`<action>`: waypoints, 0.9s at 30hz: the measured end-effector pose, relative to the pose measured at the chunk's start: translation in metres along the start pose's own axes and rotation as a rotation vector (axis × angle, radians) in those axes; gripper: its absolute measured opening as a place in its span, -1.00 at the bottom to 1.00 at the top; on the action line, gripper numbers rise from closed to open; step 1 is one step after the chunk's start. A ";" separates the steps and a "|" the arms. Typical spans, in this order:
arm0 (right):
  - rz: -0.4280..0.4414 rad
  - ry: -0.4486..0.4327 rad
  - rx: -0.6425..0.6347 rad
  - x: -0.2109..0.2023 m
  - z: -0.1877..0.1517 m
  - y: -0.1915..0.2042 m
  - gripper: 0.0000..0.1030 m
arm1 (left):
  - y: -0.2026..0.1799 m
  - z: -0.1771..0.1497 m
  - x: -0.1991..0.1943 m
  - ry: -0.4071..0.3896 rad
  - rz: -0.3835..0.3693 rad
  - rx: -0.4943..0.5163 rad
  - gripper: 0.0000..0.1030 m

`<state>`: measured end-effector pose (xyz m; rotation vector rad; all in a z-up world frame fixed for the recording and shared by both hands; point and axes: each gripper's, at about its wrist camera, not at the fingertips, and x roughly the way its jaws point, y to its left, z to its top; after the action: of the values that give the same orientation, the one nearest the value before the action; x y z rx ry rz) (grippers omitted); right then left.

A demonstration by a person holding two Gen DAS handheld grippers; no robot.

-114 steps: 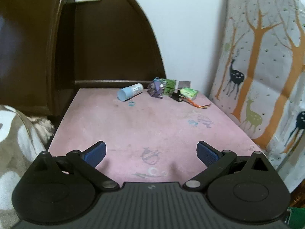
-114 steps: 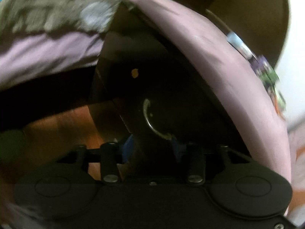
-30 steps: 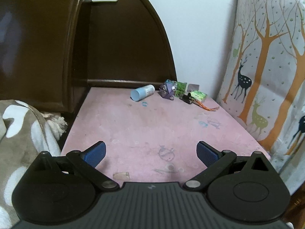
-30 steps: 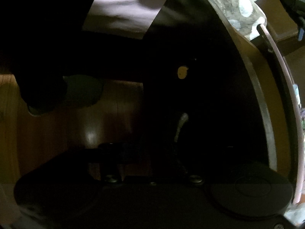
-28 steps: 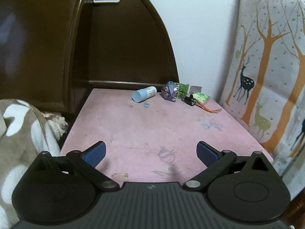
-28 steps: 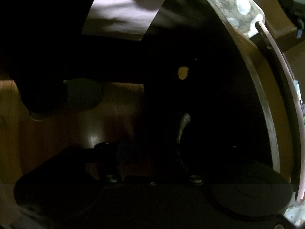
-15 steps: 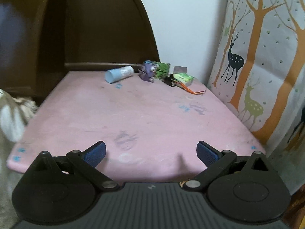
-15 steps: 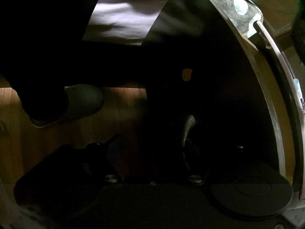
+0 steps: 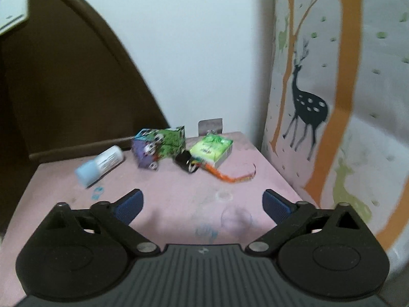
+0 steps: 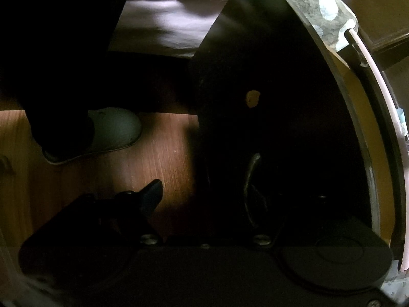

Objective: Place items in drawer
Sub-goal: 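Grasp the black charger with orange cable with the left tool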

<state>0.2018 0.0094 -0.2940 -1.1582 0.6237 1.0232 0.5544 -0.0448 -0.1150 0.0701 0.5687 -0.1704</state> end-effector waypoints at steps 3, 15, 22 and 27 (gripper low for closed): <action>0.000 -0.003 -0.007 -0.001 -0.004 0.005 0.44 | 0.001 0.011 0.030 0.019 0.021 -0.005 0.66; -0.001 -0.022 -0.042 -0.006 -0.017 0.020 0.49 | -0.002 0.026 0.115 0.091 0.056 -0.044 0.59; -0.003 -0.024 -0.042 -0.010 -0.020 0.024 0.51 | 0.004 0.017 0.128 0.115 0.103 -0.005 0.59; -0.003 -0.025 -0.039 -0.019 -0.023 0.024 0.51 | 0.026 0.012 0.113 0.127 0.125 0.004 0.15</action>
<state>0.1740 -0.0168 -0.2963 -1.1781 0.5850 1.0499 0.6585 -0.0369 -0.1658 0.1208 0.6882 -0.0455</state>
